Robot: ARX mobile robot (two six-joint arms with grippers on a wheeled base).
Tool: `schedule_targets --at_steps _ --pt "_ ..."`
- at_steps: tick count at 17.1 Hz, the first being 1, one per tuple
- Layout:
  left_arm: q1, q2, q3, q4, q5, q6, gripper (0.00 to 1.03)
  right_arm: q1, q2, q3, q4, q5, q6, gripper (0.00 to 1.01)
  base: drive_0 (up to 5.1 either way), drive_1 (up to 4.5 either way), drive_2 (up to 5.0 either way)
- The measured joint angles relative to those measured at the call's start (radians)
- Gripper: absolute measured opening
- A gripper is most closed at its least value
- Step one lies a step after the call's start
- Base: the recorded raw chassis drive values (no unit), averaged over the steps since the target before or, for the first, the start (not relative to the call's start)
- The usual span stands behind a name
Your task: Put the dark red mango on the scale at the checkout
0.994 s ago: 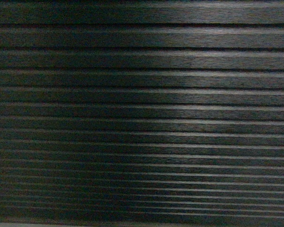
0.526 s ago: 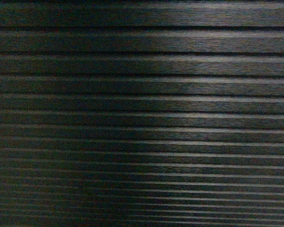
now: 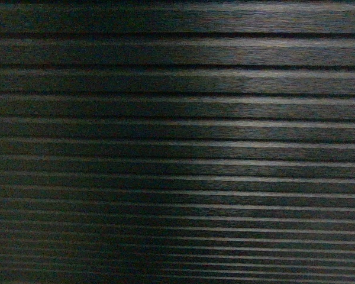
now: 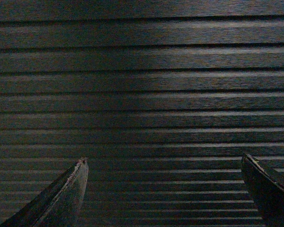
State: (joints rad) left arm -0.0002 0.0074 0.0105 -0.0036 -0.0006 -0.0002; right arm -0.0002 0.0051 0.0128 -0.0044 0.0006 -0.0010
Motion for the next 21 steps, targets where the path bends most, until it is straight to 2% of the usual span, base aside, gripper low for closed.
schedule_targets --at_steps 21 --pt "0.000 0.000 0.000 0.000 -0.001 0.000 0.98 0.000 0.000 0.000 0.000 -0.001 0.000 0.98 0.0 0.00 0.0"
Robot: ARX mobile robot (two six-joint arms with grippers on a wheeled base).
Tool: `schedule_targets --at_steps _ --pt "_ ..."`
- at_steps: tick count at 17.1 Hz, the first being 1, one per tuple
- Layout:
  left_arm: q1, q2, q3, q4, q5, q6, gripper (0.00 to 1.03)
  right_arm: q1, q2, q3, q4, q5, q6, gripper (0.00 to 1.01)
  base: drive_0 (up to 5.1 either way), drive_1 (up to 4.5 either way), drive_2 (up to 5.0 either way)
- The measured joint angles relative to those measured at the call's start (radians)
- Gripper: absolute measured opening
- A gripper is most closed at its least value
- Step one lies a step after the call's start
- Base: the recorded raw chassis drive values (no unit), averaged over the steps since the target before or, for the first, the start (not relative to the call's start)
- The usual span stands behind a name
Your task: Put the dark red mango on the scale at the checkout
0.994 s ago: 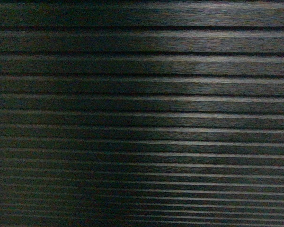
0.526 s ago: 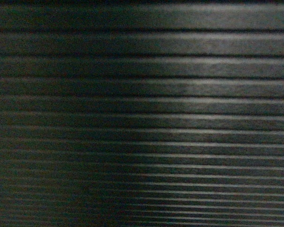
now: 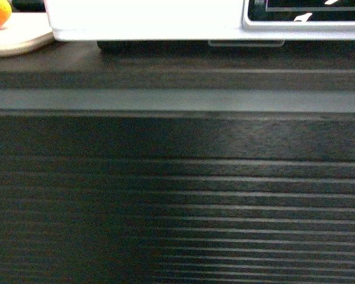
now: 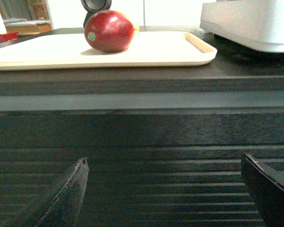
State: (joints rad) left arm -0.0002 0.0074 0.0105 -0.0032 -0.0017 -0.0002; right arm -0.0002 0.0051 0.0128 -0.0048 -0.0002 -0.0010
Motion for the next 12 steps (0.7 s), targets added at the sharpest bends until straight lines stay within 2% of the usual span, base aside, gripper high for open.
schedule_targets --at_steps 12 --pt "0.000 0.000 0.000 0.003 0.000 0.000 0.98 0.000 0.000 0.000 0.005 0.000 0.000 0.98 0.0 0.00 0.0"
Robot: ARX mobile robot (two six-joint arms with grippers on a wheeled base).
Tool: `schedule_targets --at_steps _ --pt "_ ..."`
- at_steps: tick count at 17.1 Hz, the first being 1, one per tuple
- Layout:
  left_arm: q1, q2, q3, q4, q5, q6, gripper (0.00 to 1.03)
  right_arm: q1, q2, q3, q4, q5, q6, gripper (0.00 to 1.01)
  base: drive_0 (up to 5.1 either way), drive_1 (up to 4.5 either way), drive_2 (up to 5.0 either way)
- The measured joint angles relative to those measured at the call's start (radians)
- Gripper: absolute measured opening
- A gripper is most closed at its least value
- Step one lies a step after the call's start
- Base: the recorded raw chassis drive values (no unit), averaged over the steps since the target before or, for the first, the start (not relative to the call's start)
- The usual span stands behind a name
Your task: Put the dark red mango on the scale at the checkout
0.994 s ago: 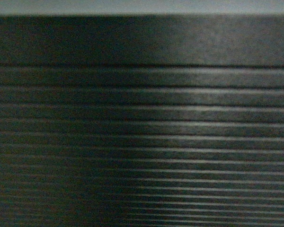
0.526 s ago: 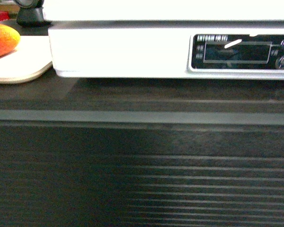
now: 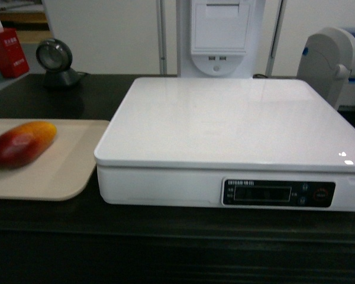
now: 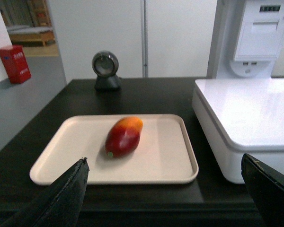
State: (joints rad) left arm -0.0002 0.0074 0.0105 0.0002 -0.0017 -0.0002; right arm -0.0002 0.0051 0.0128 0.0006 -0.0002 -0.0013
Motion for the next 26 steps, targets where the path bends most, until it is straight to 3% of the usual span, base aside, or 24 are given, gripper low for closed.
schedule_targets --at_steps 26 --pt "0.000 0.000 0.000 -0.003 0.001 0.000 0.98 0.000 0.000 0.000 -0.004 0.000 0.000 0.98 0.0 0.00 0.0"
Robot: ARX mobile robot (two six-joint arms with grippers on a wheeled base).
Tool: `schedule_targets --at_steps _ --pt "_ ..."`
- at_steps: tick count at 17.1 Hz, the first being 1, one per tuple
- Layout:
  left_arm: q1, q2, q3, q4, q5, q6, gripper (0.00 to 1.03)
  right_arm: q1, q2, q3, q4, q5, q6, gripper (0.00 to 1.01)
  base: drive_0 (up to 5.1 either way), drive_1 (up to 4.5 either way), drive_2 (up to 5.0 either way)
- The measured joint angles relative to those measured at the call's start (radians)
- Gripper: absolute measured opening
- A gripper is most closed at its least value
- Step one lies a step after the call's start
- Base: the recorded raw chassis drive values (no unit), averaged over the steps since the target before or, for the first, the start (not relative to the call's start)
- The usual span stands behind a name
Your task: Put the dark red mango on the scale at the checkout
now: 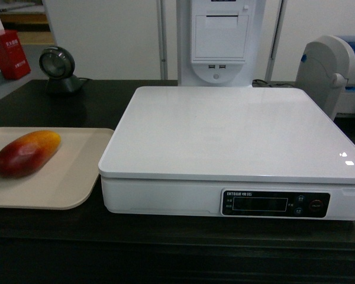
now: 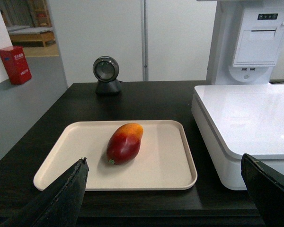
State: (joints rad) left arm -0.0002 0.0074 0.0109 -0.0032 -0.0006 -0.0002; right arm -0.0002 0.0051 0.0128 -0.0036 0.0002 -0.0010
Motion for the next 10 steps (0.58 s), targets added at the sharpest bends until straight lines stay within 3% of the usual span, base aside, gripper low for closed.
schedule_targets --at_steps 4,6,7,10 --pt "0.000 0.000 0.000 0.000 0.000 0.000 0.98 0.000 0.000 0.000 0.000 0.000 0.000 0.98 0.0 0.00 0.0" --pt "-0.073 0.141 0.082 -0.200 -0.207 0.003 0.98 0.000 0.000 0.000 0.000 0.000 0.000 0.98 0.0 0.00 0.0" --pt "-0.052 0.197 0.089 -0.180 -0.233 0.008 0.98 0.000 0.000 0.000 0.001 0.000 0.000 0.98 0.0 0.00 0.0" --pt "0.051 0.289 0.096 -0.035 -0.132 0.031 0.98 0.000 0.000 0.000 0.000 0.000 0.000 0.98 0.0 0.00 0.0"
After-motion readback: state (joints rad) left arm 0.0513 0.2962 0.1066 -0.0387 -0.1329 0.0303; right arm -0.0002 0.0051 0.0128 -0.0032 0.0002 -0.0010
